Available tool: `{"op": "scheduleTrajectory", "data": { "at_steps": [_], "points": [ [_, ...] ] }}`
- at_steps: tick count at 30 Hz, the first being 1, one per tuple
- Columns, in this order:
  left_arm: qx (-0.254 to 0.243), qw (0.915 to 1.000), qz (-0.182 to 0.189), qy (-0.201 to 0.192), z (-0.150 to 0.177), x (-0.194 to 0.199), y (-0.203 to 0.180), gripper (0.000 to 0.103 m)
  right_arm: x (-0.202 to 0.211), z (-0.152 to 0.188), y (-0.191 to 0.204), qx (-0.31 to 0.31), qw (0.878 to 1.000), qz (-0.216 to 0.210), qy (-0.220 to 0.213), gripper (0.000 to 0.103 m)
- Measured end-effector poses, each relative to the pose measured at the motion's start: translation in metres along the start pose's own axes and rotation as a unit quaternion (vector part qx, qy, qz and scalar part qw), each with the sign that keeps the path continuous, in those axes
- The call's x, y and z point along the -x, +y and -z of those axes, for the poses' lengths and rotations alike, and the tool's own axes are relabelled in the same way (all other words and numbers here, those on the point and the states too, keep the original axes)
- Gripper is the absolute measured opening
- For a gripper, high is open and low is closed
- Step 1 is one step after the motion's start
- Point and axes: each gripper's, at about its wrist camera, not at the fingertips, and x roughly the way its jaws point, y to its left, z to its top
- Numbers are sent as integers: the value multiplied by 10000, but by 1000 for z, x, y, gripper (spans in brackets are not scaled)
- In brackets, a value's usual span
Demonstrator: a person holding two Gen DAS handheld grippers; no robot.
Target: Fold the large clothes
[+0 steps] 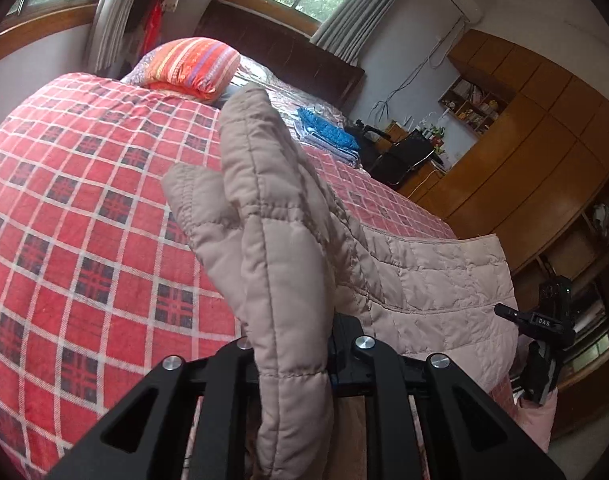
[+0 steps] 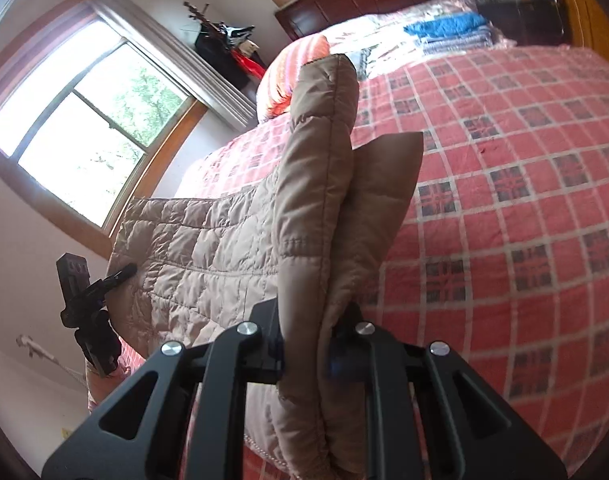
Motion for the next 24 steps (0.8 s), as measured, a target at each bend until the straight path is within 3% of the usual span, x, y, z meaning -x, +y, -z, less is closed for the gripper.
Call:
{"op": "scheduleTrajectory", "data": {
  "at_steps": [4, 9, 17, 24],
  "points": [
    [-125, 9999, 28, -83, 28, 34, -8, 15, -1, 21, 1, 142, 9999, 11, -11, 14],
    [-228, 9997, 31, 18, 67, 55, -8, 16, 8, 75, 13, 290, 9995, 66, 142, 14],
    [-140, 9980, -392, 470, 116, 32, 22, 18, -16, 121, -3, -65, 9974, 341, 637, 15],
    [-84, 9944, -674, 806, 135, 5, 49, 27, -34, 132, -23, -417, 9947, 364, 868, 17]
  ]
}}
